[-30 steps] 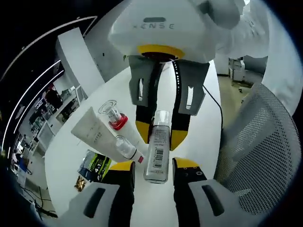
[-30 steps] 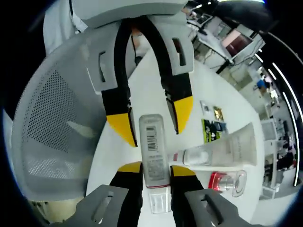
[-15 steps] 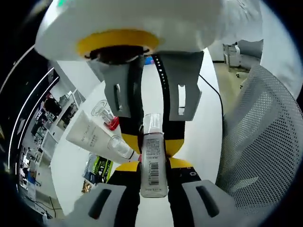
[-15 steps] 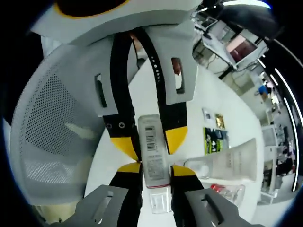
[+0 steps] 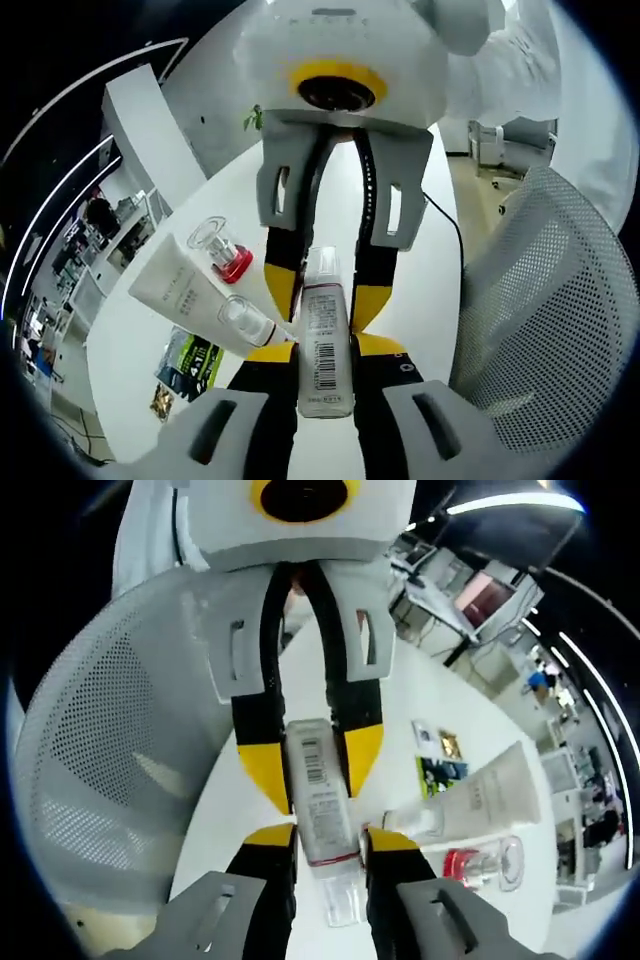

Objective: Arrange the skincare products in the storage area until every visible bottle or jar stands upright without overlapping.

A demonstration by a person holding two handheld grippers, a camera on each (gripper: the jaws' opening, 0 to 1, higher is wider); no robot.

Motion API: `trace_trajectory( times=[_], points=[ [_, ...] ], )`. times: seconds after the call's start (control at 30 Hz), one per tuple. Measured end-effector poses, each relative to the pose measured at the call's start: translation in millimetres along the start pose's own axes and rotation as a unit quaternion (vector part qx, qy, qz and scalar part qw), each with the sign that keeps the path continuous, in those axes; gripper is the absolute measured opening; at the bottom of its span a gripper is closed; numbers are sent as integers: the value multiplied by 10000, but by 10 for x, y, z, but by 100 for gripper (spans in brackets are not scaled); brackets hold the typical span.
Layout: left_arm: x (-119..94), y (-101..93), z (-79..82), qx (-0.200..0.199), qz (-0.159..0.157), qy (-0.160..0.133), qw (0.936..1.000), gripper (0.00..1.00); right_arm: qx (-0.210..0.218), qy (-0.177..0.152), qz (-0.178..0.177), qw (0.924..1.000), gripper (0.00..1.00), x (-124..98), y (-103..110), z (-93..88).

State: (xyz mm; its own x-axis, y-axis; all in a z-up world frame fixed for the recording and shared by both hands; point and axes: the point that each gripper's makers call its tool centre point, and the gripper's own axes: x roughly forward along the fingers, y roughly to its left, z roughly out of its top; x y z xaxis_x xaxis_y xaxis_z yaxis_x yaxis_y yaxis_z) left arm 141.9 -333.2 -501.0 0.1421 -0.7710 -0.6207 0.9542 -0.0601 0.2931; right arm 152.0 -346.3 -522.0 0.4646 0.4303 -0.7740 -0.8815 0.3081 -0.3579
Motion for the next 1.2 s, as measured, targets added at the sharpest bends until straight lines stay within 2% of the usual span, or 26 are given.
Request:
trace_trajectory(
  times=[0.1,0.17,0.2,0.23,0.3,0.37,0.4,0.43,0.47,0.5,0.6,0.63,0.67,0.7,0.73,0.77,0.8,0.83,0.87,0.97,1.03,1.1,1.13,1.17,1.2],
  points=[
    [-16,-2,-6,-203,-53,-114,9997,16,308,-74,-238,9992,23,-85,-62,-115],
    [-27,-15,18,-336,-118,-231,9991,16,756,-266,-351,9962,24,-153,-90,-161],
    [-34,-6,20,-415,-106,-260,9987,16,1118,-312,-432,9923,24,-193,-107,-220],
    [-51,26,21,-461,-54,-300,9985,16,1248,-348,-472,9904,24,-206,-133,-282],
    [-78,67,41,-614,-13,-427,9972,16,1739,-424,-710,9813,24,-261,-178,-422],
    [-103,111,79,-812,7,-641,9946,16,2363,-739,-727,9661,24,-286,-164,-451],
    [-117,121,117,-958,-16,-784,9923,16,2881,-1072,-654,9493,24,-300,-137,-435],
    [-144,122,168,-1301,-129,-979,9866,16,3183,-1246,-658,9374,24,-321,-125,-436],
    [-168,148,205,-1411,-117,-1109,9837,16,3487,-1475,-689,9230,24,-348,-119,-430],
    [-186,174,229,-1486,-88,-1202,9815,16,3667,-1618,-697,9135,23,-372,-106,-423],
    [-211,263,246,-1655,12,-1334,9771,16,4354,-2136,-764,8712,22,-453,-113,-395],
    [-209,264,248,-1681,4,-1345,9766,16,4637,-2408,-800,8489,21,-475,-118,-336],
    [-201,262,256,-1769,-42,-1385,9744,16,4785,-2548,-804,8364,21,-496,-124,-314],
    [-197,267,268,-1815,-34,-1446,9727,16,4989,-2787,-817,8165,21,-531,-148,-281],
    [-193,260,289,-1885,-68,-1535,9700,16,5121,-2961,-752,8028,23,-556,-149,-234],
    [-189,258,304,-1934,-71,-1593,9681,16,5352,-3159,-769,7796,23,-587,-175,-197],
    [-180,262,316,-1953,-48,-1643,9669,16,5481,-3299,-765,7648,23,-609,-196,-175],
    [-173,262,320,-1951,-29,-1663,9666,16,5669,-3564,-752,7389,24,-649,-233,-122],
    [-155,259,322,-1929,9,-1661,9670,16,5773,-3706,-673,7245,25,-672,-241,-87],
    [-143,245,353,-1885,28,-1711,9670,16,5997,-4020,-645,6889,27,-701,-279,-15],
    [-153,239,404,-1850,46,-1821,9657,16,6089,-3994,-646,6823,31,-651,-276,-1],
    [-156,232,444,-1819,75,-1881,9651,16,6269,-4246,-591,6505,33,-676,-328,44],
    [-157,248,445,-1765,136,-1889,9659,16,6404,-4444,-461,6247,33,-712,-351,91],
    [-159,256,449,-1713,183,-1897,9666,16,6483,-4537,-402,6101,31,-730,-365,111],
    [-162,265,454,-1659,258,-1912,9671,16,6564,-4669,-413,5911,30,-752,-396,134]
  ],
)
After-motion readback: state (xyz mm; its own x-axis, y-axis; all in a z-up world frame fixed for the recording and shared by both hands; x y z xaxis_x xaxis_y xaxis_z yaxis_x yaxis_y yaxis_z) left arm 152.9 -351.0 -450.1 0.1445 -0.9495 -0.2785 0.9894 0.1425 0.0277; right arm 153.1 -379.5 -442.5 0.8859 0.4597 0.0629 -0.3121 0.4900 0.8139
